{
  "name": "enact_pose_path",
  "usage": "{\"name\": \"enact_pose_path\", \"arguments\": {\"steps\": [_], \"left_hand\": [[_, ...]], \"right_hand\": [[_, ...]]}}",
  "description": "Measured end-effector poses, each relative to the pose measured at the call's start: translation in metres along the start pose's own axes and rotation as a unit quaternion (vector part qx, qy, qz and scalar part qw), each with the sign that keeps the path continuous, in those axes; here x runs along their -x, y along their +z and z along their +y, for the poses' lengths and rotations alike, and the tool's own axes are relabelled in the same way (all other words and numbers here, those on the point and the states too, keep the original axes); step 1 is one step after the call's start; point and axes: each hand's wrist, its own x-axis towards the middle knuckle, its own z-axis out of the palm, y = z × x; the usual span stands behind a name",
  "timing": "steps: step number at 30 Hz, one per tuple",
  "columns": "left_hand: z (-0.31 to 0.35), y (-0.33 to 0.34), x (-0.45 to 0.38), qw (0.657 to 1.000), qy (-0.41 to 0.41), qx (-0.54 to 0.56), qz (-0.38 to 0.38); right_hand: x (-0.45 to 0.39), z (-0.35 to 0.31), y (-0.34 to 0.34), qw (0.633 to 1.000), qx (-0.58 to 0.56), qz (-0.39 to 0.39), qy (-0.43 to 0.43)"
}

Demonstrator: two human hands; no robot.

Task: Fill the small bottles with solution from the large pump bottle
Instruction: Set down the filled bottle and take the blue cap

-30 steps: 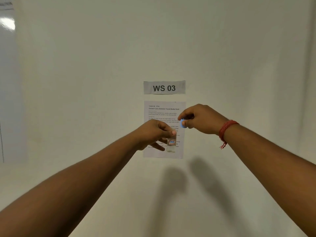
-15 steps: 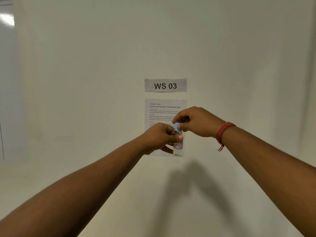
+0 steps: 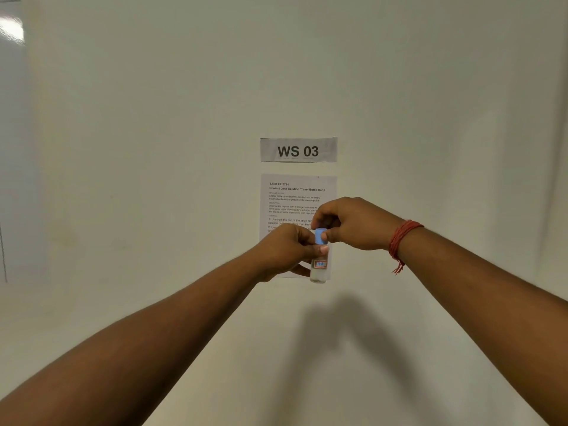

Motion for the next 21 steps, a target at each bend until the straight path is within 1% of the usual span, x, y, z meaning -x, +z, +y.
{"name": "enact_pose_path", "arguments": {"steps": [6, 12, 15, 17, 19, 21], "left_hand": [[-0.005, 0.002, 0.000, 1.000, 0.005, 0.006, 0.005], [-0.010, 0.004, 0.000, 1.000, 0.008, 0.016, 0.008], [-0.011, 0.003, 0.000, 1.000, 0.010, 0.015, 0.009], [-0.011, 0.002, 0.000, 1.000, 0.009, 0.013, 0.011], [-0.011, 0.001, -0.001, 1.000, 0.006, 0.005, 0.011], [-0.011, 0.001, -0.001, 1.000, 0.005, 0.001, 0.012]], "right_hand": [[-0.003, 0.001, 0.003, 1.000, 0.017, 0.002, 0.005], [-0.007, 0.006, 0.010, 0.999, 0.046, 0.025, 0.006], [-0.008, 0.008, 0.012, 0.998, 0.063, 0.021, 0.007], [-0.007, 0.009, 0.010, 0.999, 0.043, 0.024, 0.005], [-0.005, 0.011, 0.007, 1.000, -0.001, 0.023, -0.009], [-0.003, 0.011, 0.006, 0.999, -0.022, 0.008, -0.029]]}}
